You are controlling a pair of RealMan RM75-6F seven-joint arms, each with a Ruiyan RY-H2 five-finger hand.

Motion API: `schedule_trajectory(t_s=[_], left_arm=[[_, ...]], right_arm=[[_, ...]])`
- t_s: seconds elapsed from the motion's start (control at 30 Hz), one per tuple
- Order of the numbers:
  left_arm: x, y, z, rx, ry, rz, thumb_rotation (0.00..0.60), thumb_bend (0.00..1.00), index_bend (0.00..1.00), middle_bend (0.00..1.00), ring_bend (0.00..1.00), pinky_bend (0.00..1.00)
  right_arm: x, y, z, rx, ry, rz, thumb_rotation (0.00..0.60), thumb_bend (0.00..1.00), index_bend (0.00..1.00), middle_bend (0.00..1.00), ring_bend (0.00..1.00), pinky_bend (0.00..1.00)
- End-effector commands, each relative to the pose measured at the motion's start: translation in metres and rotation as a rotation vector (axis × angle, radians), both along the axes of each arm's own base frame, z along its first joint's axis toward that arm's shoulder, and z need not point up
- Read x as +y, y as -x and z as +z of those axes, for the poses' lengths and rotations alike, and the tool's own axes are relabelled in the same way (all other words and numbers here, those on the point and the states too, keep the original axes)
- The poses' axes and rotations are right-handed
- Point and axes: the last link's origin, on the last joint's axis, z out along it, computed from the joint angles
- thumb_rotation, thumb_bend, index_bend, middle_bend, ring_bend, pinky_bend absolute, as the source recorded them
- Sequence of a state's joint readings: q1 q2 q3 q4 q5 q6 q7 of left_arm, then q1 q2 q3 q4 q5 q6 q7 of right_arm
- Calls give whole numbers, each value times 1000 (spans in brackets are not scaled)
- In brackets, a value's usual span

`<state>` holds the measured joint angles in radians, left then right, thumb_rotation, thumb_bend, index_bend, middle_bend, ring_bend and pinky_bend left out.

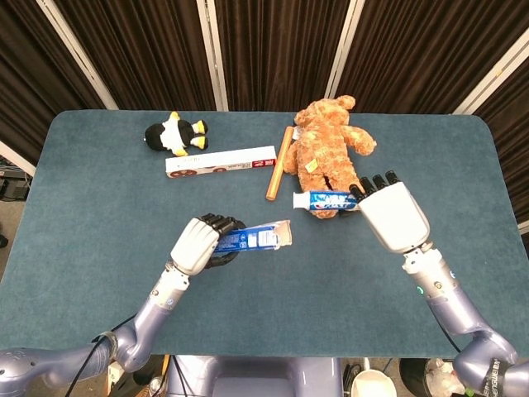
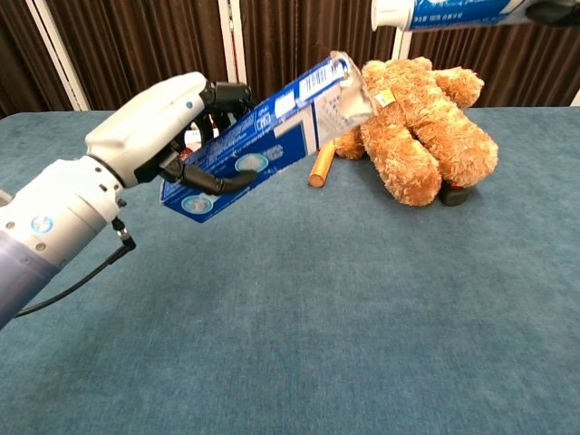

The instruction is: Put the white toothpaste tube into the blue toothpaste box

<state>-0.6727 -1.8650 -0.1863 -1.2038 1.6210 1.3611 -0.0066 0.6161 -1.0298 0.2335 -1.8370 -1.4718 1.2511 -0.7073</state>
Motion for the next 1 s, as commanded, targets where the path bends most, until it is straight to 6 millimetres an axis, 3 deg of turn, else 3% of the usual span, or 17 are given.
schedule_trajectory(t_s=[0.03, 0.33, 1.0], left_arm=[[3, 0, 3, -11, -1, 9, 600, 446, 385, 550, 501, 534], [14, 14, 15, 16, -12, 41, 600, 446, 384, 549, 500, 534], [26, -3, 14, 24, -17, 58, 600, 446, 381, 548, 497, 534]], right_arm=[[-3, 0, 5, 13, 31, 7, 600, 405, 750, 744, 729, 567], [-8, 3, 11, 182, 99, 74, 600, 405, 750, 744, 729, 567], [-4, -10, 13, 245, 135, 180, 600, 405, 750, 744, 729, 567]])
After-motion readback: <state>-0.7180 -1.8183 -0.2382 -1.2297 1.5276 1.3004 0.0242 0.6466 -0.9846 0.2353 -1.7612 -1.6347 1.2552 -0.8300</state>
